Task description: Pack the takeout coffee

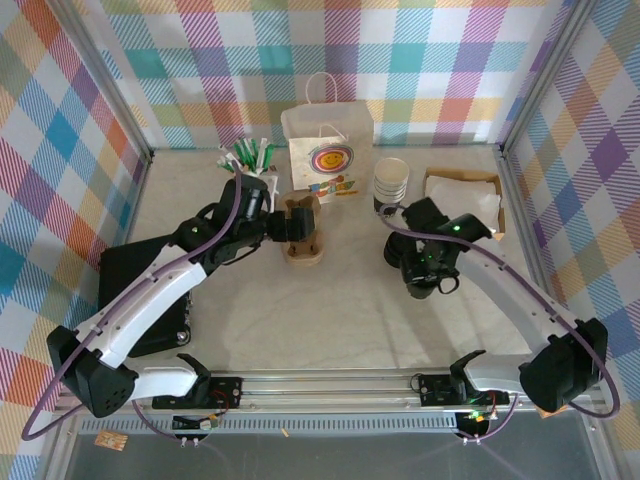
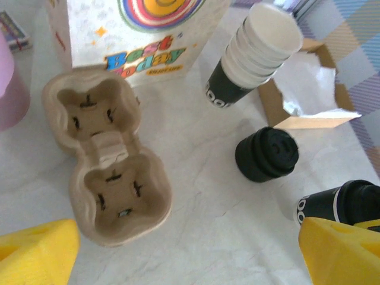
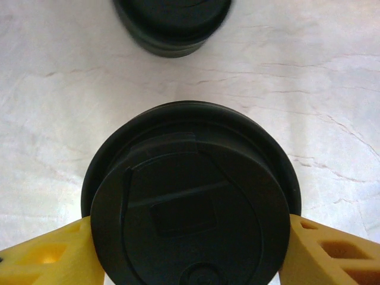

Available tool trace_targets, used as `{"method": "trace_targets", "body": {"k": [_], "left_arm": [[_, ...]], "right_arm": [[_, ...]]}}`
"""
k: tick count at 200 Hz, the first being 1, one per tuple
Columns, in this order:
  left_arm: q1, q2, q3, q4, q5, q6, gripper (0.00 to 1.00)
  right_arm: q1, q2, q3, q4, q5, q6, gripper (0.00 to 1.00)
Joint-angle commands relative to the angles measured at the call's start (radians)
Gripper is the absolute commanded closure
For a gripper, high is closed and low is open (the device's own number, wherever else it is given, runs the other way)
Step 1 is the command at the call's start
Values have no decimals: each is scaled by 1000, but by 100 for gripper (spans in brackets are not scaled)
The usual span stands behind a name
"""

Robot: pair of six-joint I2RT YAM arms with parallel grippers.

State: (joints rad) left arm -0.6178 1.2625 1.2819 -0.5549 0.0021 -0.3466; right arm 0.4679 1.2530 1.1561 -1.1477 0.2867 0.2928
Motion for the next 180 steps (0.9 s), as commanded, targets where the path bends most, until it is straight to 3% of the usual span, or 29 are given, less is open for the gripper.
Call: {"method": "trace_targets", "body": {"k": [1, 46, 90, 180], "left_arm": [[10, 33, 73, 44, 28, 22, 5], [12, 109, 171, 50, 42, 42, 5], [13, 158, 216, 58, 50, 36, 5], [13, 181, 235, 47, 21, 76, 5]], "right_arm": [[-100, -40, -1, -34, 3, 20, 54], [-397, -34, -21, 40, -87, -38, 55], [-633, 83, -20, 177, -132, -94, 55], [-709, 265, 69, 254, -98, -158, 55]]}}
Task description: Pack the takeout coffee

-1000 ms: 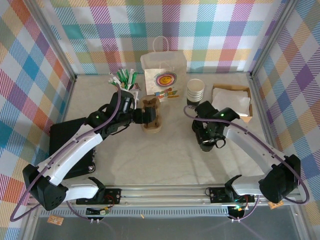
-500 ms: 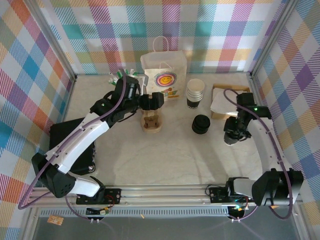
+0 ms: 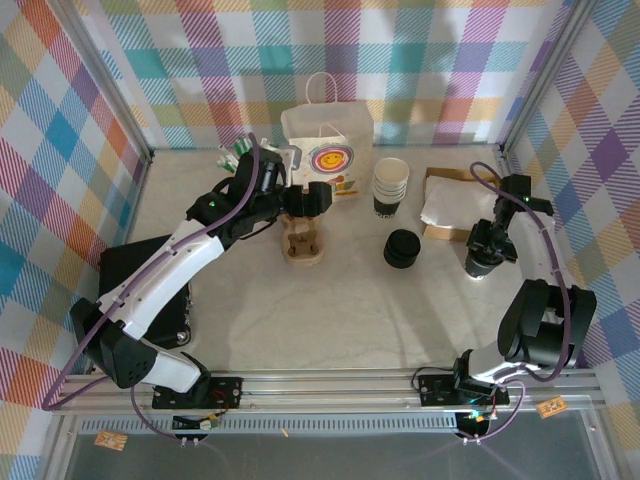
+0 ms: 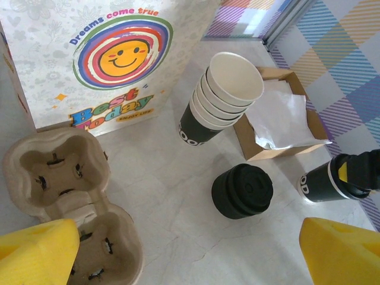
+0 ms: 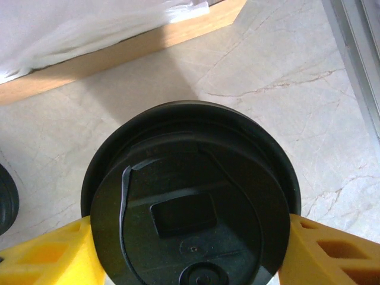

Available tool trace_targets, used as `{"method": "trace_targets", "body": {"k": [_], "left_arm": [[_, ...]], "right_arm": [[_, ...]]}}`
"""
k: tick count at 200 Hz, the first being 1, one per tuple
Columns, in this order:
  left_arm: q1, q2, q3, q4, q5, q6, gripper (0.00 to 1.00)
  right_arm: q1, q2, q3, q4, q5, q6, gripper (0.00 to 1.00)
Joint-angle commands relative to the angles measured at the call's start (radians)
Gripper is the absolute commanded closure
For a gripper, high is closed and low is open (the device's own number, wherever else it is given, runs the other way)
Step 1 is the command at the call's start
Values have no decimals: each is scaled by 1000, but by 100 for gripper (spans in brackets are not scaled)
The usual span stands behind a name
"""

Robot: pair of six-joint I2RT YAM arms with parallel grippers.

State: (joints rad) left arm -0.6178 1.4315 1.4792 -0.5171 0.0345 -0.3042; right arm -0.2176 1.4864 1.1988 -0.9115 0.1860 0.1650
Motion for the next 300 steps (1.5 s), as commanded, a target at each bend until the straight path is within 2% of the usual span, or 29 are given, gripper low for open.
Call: {"method": "trace_targets", "body": {"k": [1, 38, 53, 85, 118, 209, 271, 300], "left_arm": [[13, 14, 38, 8, -12, 34, 5], [17, 21, 45, -3, -29, 36, 5], [18, 25, 47, -4, -31, 34, 5], [22, 29, 51, -7, -35, 34, 5], [24, 33, 65, -20, -36, 38, 5], [32, 47, 101, -84, -121, 16, 5], [43, 51, 145, -147, -212, -3, 5], [43, 51, 172, -204, -255, -24, 6]], "right_arm": [[-25, 33, 27, 18, 3, -30, 55], [-69, 52, 48, 13, -21, -42, 50], [-69, 54, 54, 2, -33, -36, 42], [-69, 45, 51, -13, -57, -13, 19], [-69, 33, 63, -29, -53, -9, 11], [-69, -12, 128, -68, -42, 11, 0], [-58, -85, 202, -124, -40, 35, 0], [-16, -119, 267, -164, -25, 64, 6]]}}
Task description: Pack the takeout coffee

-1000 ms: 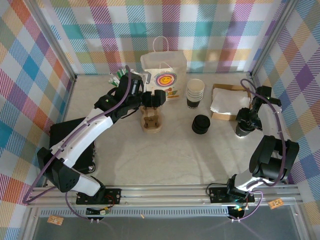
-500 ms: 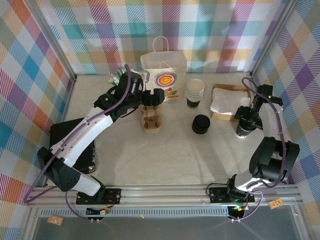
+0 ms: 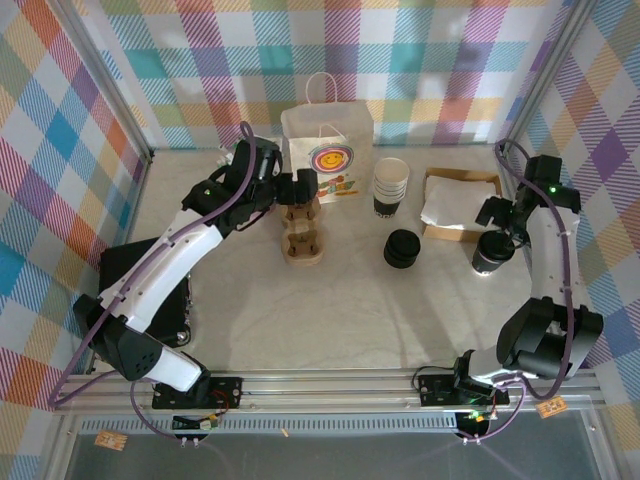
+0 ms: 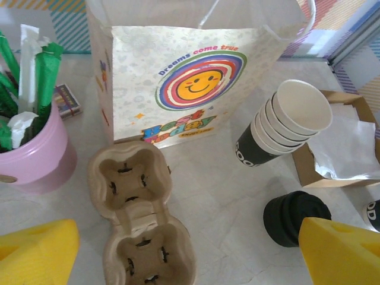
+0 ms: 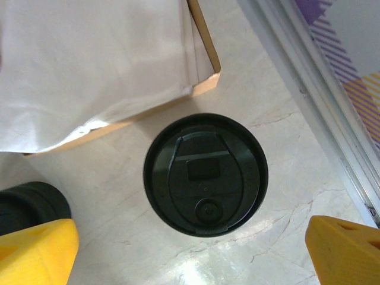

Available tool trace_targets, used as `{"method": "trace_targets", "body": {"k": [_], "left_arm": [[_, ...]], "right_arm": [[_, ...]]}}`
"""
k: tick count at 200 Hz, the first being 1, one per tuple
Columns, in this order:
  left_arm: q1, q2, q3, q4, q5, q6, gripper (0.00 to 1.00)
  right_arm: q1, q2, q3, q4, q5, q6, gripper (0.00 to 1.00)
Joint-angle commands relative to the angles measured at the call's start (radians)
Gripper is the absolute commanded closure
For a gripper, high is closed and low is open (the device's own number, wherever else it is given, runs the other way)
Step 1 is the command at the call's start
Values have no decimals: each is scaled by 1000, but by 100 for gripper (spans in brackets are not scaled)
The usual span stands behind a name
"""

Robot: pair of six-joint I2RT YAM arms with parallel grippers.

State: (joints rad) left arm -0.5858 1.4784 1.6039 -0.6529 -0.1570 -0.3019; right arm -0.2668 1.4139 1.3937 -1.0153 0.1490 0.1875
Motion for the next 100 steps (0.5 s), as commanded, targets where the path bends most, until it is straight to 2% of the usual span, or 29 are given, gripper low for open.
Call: {"method": "trace_targets", "body": {"k": [1, 28, 71, 100], "left_arm": [[11, 4, 48, -70, -64, -28, 6], [11, -20, 60, -135, -118, -37, 6], [12, -96, 35, -254, -245, -67, 6], [15, -146, 4, -330, -251, -120, 7]], "right_arm": [[34, -47, 76, -64, 12, 42, 6], [141, -61, 173, -124, 65, 67, 9], [391, -30, 368, -232, 148, 140, 16], [573, 57, 504, -276, 193, 191, 23]]}}
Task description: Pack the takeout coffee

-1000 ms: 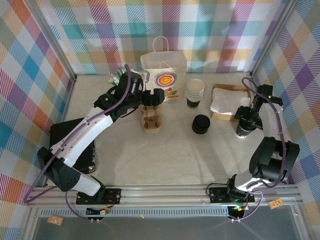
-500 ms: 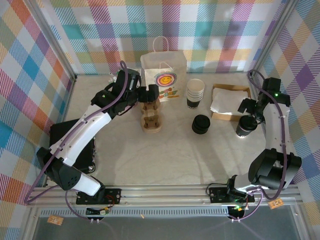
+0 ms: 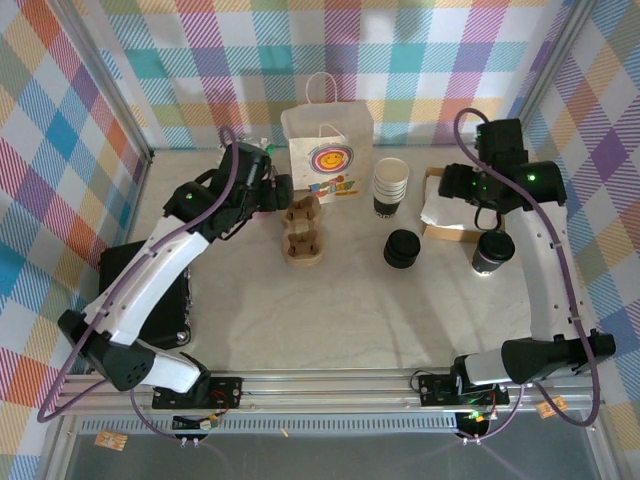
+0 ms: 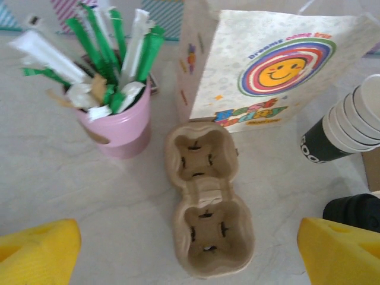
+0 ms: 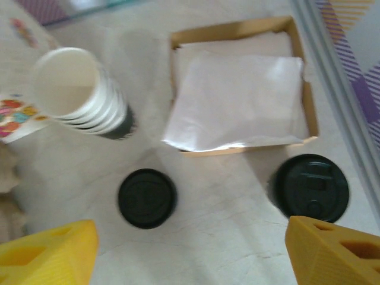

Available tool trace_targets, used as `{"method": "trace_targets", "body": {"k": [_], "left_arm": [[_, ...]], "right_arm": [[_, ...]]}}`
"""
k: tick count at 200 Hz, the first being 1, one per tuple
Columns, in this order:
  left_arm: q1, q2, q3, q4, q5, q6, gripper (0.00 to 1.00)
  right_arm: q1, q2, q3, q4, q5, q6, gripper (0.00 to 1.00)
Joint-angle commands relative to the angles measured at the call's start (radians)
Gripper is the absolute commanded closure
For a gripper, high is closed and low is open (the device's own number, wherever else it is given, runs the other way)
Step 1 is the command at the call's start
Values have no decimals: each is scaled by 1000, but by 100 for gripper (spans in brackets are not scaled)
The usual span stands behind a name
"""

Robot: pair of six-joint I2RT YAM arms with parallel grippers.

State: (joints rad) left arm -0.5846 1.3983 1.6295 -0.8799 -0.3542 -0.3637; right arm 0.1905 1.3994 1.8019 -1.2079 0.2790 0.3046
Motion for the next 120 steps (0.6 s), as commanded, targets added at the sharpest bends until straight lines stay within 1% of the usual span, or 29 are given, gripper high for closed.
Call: {"method": "trace_targets", "body": {"k": [1, 25, 52, 67, 99, 120], "left_arm": [[15, -68, -22, -105, -56, -61, 7], [21, -119, -70, -164, -75, -112, 7], [31, -197, -126, -210, -91, -122, 7], [41, -250, -156, -247, -128, -155, 7], [54, -371, -243, -230, -142, -152, 7], [56, -452, -307, -218, -126, -153, 7]], "right_arm": [[120, 75, 99, -83, 63, 75, 24], [283, 189, 216, -76, 120, 96, 29], [426, 401, 452, -147, 138, 100, 30], [485, 516, 592, -183, 139, 112, 32], [584, 716, 771, -151, 112, 107, 36], [619, 797, 809, -104, 63, 137, 39]]}}
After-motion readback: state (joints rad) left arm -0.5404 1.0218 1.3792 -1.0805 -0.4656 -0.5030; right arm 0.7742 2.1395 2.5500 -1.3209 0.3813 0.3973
